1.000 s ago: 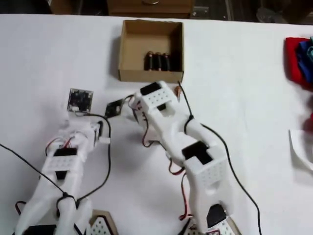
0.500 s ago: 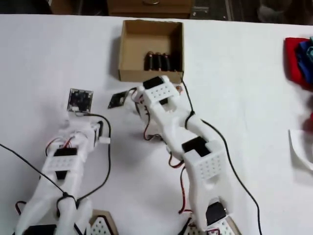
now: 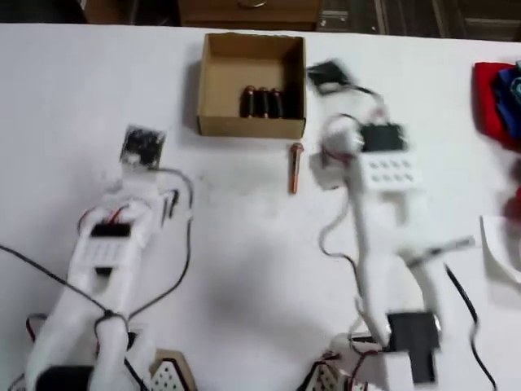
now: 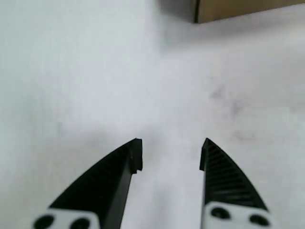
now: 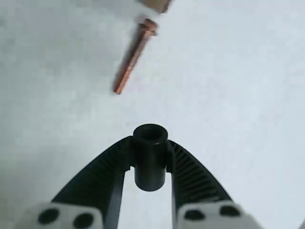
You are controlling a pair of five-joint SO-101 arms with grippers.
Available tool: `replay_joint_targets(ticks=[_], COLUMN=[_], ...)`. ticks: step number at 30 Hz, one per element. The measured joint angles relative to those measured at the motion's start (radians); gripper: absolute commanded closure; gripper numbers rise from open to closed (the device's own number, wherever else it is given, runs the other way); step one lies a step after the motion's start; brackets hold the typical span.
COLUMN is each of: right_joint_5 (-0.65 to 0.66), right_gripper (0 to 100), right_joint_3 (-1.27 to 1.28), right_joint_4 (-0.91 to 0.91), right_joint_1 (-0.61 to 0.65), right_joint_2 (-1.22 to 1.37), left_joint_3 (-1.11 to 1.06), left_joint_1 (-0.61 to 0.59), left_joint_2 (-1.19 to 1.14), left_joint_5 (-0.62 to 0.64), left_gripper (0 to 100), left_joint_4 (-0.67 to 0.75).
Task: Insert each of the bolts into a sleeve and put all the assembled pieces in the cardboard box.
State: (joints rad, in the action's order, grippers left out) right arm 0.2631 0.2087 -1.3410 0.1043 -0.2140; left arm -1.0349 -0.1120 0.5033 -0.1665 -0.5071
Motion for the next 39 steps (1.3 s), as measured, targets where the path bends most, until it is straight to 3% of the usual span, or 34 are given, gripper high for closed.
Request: replay_joint_targets(ticks=[6,10,14,16,21,26,39], right_joint_5=[-0.166,-0.199,-0.201,-0.201,-0.221,-0.293,-0.305], right_gripper=[97.8,97.8,97.8,97.8,97.8,97.8,97.8], right_joint_3=[0.262,0.354,0.411,0.437,0.459,0.459,0.476], right_joint_4=[0.181,0.270,0.342,0.381,0.420,0.420,0.420], right_joint_1=[-0.127,-0.192,-0.239,-0.265,-0.310,-0.310,-0.310], right_joint_2=[-0.121,-0.123,-0.123,-0.123,-0.123,-0.123,-0.127], left_joint_3=[0.585,1.071,1.527,1.722,2.128,2.404,2.575], left_joint_1=[0.227,0.371,0.436,0.448,0.451,0.463,0.506], left_joint_2=[-0.405,-0.740,-1.023,-1.151,-1.424,-1.614,-1.777], left_joint_5=[0.112,0.281,0.486,0.526,0.552,0.552,0.552], left_gripper=[78,78,78,78,78,78,78], left_joint_4=[-0.446,-0.753,-0.951,-1.008,-1.094,-1.119,-1.063])
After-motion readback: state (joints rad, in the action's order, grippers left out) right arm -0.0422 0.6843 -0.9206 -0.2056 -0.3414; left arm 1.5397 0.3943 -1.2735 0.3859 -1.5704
